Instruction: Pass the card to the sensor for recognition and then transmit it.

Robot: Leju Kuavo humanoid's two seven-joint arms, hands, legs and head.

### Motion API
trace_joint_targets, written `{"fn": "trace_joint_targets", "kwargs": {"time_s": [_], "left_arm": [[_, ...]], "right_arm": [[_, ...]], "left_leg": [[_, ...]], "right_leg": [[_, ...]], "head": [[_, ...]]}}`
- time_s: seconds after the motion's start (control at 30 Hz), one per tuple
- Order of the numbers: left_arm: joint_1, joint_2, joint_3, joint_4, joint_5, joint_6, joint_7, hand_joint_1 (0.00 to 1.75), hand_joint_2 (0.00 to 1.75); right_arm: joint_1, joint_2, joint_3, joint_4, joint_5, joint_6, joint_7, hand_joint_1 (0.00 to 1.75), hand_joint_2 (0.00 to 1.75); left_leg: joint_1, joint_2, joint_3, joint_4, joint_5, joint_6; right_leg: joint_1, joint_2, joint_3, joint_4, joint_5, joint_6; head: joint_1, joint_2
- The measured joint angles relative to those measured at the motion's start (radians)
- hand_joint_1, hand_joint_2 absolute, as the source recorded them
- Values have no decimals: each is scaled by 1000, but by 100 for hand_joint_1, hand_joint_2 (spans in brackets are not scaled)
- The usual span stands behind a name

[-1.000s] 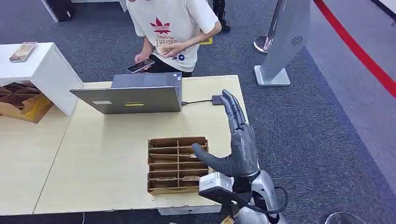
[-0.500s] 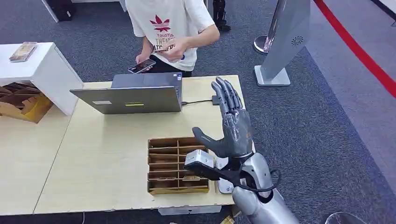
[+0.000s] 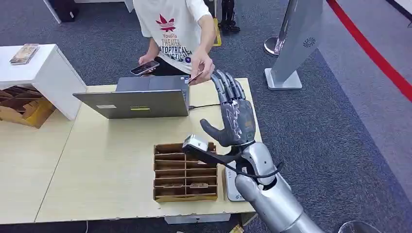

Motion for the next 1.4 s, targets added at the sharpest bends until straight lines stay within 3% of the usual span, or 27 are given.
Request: {"fn": "trace_joint_targets", "kwargs": {"time_s": [0.5,0.53,0.57,0.6,0.63,0.7,0.73,1.4], "left_arm": [[-16,8,-34,0,-26,-17,27,0,0],[-17,9,-34,0,-26,-18,27,0,0],[-18,10,-34,0,-26,-19,27,0,0],[-19,10,-34,0,-26,-19,27,0,0],[-20,11,-34,0,-26,-19,27,0,0],[-21,11,-34,0,-26,-19,27,0,0],[-22,12,-34,0,-26,-20,27,0,0],[-22,16,-34,0,-26,-19,22,0,0]], "right_arm": [[-135,47,4,204,95,16,41,0,175],[-140,47,4,215,98,17,41,16,175],[-143,49,5,223,99,17,42,52,175],[-146,50,5,232,100,16,42,63,175],[-149,51,6,243,102,16,42,150,175],[-153,52,6,259,102,15,44,159,175],[-154,52,6,267,101,14,44,173,175],[-153,51,-18,323,72,0,51,175,175]], "left_leg": [[0,0,0,0,0,0],[0,0,0,0,0,0],[0,0,0,0,0,0],[0,0,0,0,0,0],[0,0,0,0,0,0],[0,0,0,0,0,0],[0,0,0,0,0,0],[0,0,0,0,0,0]], "right_leg": [[0,0,0,0,0,0],[0,0,0,0,0,0],[0,0,0,0,0,0],[0,0,0,0,0,0],[0,0,0,0,0,0],[0,0,0,0,0,0],[0,0,0,0,0,0],[0,0,0,0,0,0]], "head": [[0,0],[0,0],[0,0],[0,0],[0,0],[0,0],[0,0],[0,0]]}}
